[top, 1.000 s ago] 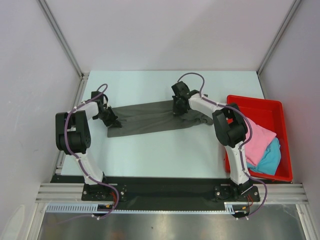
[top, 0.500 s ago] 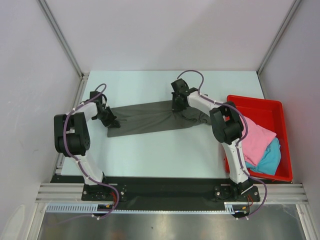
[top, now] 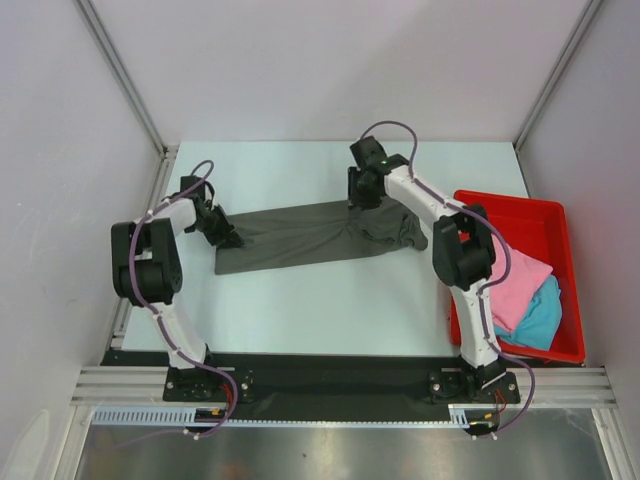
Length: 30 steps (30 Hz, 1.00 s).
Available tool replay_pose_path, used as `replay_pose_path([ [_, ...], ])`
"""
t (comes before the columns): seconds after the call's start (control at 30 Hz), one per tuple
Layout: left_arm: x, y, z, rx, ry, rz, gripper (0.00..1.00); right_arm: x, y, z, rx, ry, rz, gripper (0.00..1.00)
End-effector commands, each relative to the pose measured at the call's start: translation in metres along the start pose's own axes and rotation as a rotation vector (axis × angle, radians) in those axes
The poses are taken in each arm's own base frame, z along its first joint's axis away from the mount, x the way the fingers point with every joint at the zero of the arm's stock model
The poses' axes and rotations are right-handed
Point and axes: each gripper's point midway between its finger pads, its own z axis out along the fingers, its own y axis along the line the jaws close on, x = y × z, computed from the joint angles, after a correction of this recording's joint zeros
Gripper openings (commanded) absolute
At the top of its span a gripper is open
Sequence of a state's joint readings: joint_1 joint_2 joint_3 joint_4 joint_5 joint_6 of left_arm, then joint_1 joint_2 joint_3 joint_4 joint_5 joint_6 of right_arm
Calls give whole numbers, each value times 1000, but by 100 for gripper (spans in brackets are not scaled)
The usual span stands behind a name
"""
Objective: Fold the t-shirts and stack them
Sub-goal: Fold the tshirt
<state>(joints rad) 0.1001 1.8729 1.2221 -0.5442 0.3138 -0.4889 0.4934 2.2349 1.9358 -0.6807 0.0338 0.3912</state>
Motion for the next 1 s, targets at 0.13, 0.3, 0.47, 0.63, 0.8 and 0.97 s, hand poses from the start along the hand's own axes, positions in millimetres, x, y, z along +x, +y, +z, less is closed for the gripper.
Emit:
replay_pose_path([
  [0.13, -10, -16, -24, 9, -61, 63, 36, -5, -75, -101, 82, -13, 149, 50],
  [0.3, -1, -17, -56, -9, -94, 93, 49, 31, -124, -119, 82, -5, 285, 59],
  [0.47, 24, 3, -58, 6, -35, 3, 50, 50, -137, -106, 103, 20, 305, 62],
  [0.63, 39, 24, -52, 30, -4, -112, 47, 73, -148, -99, 121, 46, 357, 60],
  [0.8, 41, 38, -40, 20, 27, -183, 43, 84, -159, -91, 131, 59, 375, 50],
  [0.97, 44, 50, -23, 8, 61, -230, 40, 93, -167, -73, 127, 63, 341, 47],
])
